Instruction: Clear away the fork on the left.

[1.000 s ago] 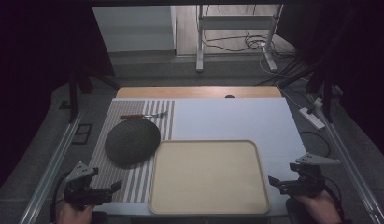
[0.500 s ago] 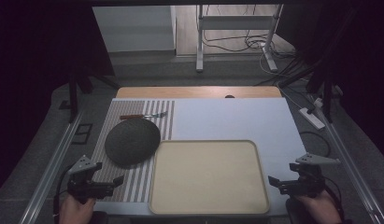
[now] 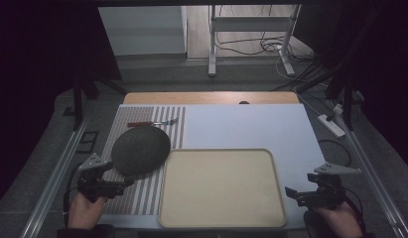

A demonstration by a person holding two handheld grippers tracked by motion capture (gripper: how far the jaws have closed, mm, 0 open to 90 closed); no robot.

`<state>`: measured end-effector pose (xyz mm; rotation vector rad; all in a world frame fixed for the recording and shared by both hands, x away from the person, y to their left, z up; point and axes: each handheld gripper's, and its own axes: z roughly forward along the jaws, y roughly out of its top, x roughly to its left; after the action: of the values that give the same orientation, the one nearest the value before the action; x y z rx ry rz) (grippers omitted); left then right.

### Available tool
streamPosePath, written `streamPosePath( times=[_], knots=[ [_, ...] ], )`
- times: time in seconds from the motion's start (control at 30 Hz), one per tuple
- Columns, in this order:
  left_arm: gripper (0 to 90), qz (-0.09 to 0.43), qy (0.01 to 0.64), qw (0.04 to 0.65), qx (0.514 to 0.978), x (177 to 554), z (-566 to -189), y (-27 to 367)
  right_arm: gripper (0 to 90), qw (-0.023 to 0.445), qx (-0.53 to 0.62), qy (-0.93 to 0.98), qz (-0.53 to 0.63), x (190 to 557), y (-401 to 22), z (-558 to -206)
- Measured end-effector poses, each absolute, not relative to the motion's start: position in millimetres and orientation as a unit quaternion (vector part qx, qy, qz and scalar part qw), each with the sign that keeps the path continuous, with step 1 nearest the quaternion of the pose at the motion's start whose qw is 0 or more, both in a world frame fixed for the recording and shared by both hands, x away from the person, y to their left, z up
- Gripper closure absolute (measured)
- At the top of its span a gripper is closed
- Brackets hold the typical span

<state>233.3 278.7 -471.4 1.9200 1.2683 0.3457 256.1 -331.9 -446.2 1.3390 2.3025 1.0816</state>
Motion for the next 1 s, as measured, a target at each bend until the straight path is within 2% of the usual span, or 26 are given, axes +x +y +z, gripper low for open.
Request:
streamPosePath(
  times=[0.37,1.0],
  knots=[
    [0.0,0.118,0.506,0.401,0.754,262,-466,278,0.0,0.13,0.462,0.795,0.372,257,-332,-446],
    [0.0,0.124,0.512,0.382,0.759,312,-460,280,0.0,0.125,0.462,0.794,0.374,257,-333,-447]
  ],
)
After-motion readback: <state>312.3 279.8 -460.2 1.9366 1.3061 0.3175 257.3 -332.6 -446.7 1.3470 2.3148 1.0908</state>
